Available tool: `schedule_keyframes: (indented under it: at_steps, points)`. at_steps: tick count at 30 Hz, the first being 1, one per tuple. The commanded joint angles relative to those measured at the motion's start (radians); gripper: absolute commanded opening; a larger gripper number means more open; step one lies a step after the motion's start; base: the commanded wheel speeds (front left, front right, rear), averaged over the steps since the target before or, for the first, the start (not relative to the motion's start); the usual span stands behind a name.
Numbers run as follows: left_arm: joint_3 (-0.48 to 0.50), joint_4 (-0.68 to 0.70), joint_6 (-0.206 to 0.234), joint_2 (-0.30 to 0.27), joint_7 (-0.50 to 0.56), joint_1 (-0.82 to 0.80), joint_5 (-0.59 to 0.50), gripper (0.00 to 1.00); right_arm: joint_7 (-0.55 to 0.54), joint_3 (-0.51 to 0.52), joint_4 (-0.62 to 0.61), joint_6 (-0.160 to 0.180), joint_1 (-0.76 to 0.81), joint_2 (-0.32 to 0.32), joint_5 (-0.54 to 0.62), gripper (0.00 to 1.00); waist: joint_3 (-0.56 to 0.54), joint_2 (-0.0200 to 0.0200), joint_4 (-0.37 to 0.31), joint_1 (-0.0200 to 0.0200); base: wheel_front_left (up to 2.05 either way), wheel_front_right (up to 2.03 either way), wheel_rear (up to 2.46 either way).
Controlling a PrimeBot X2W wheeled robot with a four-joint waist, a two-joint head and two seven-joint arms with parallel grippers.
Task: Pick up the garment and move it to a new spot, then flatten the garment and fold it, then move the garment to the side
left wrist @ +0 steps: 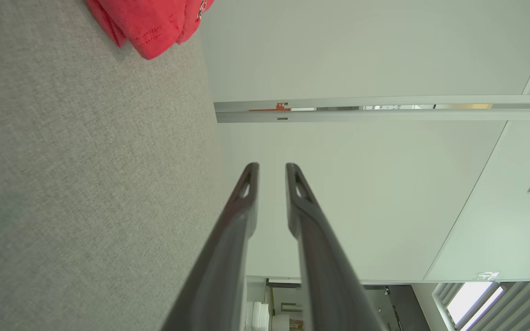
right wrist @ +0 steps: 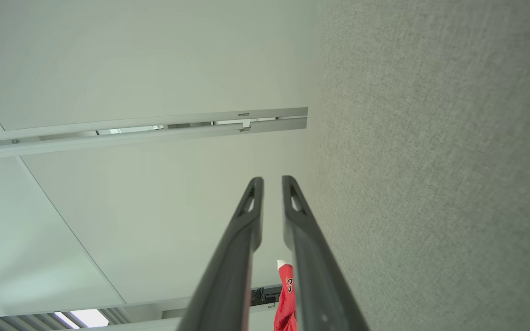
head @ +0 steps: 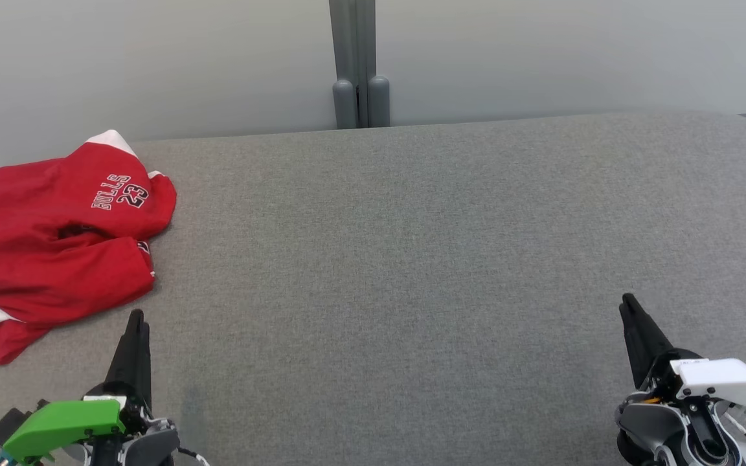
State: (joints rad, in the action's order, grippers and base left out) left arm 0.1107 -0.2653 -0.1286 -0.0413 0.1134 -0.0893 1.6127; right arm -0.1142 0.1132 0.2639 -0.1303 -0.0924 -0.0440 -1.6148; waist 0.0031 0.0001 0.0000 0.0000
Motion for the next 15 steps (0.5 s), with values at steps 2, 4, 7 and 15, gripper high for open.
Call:
schedule_keyframes:
  at_steps: [2,4,7,15]
  points:
    - [-0.005,-0.005,0.000,0.002,-0.006,0.011,-0.003,1.00,0.006,-0.004,0.007,0.000,0.011,0.003,0.003,1.00,0.000,-0.0001,0.000,0.0000,0.00,0.00,0.00]
    - [-0.008,0.001,0.000,0.002,-0.016,0.013,-0.011,1.00,0.015,-0.009,0.001,0.000,0.012,0.002,0.007,1.00,0.000,-0.0001,0.000,0.0000,0.00,0.00,0.00]
    - [-0.012,0.010,0.000,0.001,-0.030,0.016,-0.027,1.00,0.030,-0.018,-0.007,0.000,0.014,0.002,0.022,1.00,0.000,-0.0001,0.000,0.0000,0.00,0.00,0.00]
    - [-0.019,0.036,0.001,0.000,-0.068,0.020,-0.122,1.00,0.069,-0.031,-0.032,0.000,0.018,0.001,0.096,1.00,0.000,-0.0001,0.000,0.0000,0.00,0.00,0.00]
